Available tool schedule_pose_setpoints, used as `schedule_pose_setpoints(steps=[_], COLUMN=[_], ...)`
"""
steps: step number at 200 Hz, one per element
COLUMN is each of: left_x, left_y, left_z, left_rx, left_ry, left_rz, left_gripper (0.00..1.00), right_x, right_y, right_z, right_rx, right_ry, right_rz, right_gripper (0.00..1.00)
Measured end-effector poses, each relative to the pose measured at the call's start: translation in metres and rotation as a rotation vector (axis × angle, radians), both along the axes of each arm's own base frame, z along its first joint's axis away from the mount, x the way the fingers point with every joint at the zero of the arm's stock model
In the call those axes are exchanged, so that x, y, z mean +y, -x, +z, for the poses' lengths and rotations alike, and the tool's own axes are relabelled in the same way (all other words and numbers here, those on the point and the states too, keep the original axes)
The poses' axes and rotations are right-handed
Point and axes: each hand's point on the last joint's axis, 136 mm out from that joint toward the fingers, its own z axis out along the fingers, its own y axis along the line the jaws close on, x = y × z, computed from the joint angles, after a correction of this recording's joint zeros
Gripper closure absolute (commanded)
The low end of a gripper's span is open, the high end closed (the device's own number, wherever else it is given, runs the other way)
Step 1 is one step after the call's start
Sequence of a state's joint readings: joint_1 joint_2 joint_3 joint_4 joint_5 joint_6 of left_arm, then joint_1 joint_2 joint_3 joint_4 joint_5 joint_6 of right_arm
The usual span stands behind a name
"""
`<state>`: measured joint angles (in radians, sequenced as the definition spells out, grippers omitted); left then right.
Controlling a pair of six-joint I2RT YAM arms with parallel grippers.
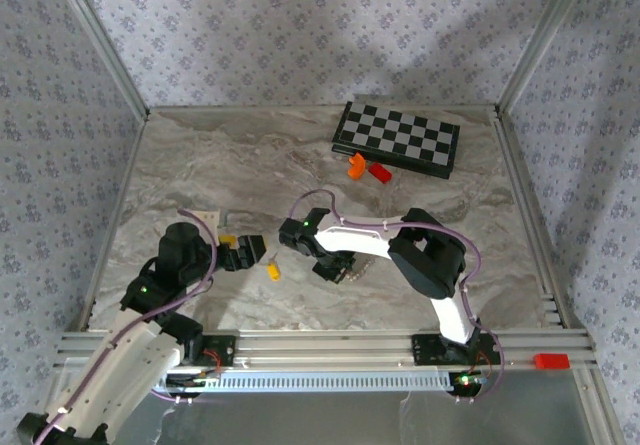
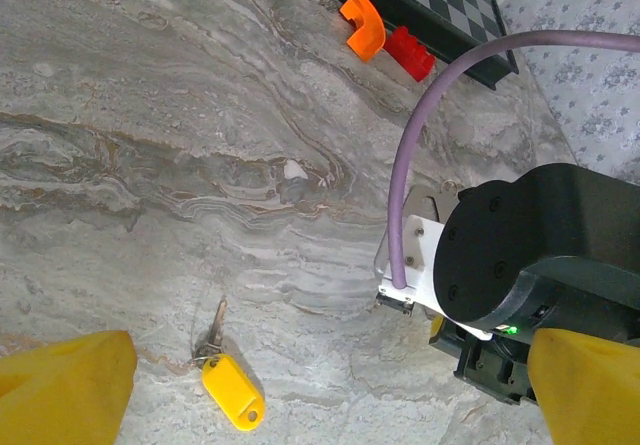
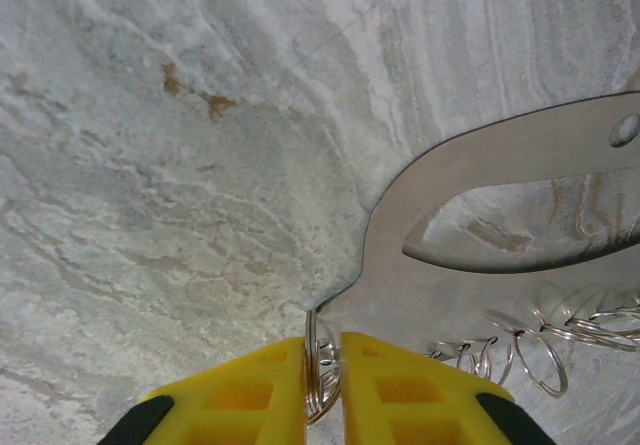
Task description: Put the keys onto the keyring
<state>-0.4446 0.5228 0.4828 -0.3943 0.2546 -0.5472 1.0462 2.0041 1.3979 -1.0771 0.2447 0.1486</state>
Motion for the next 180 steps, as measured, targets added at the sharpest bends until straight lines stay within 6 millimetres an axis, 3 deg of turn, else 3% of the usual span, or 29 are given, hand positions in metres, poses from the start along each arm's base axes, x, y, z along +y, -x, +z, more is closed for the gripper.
schedule_pose_setpoints(steps=[98, 133, 180], left_x=[0.002, 0.001, -0.008], left_y=[0.001, 0.006, 0.015], left_z=[0.001, 0.014, 0.05], left_rx=[-0.009, -0.055, -0.158], left_ry=[-0.002, 0.027, 0.103], left_rz=[0.003, -0.015, -0.084], left_gripper=[0.0, 0.0, 0.01], right_x=[0.002, 0.007, 0.015], right_y=[-0.002, -0.003, -0.002], right_z=[0.007, 0.037, 0.084], right_rx=[-0.017, -0.074, -0.161], right_ry=[-0.03, -0.161, -0.432], right_rz=[0.005, -0.002, -0.015], right_gripper=[0.98, 1.0, 1.0])
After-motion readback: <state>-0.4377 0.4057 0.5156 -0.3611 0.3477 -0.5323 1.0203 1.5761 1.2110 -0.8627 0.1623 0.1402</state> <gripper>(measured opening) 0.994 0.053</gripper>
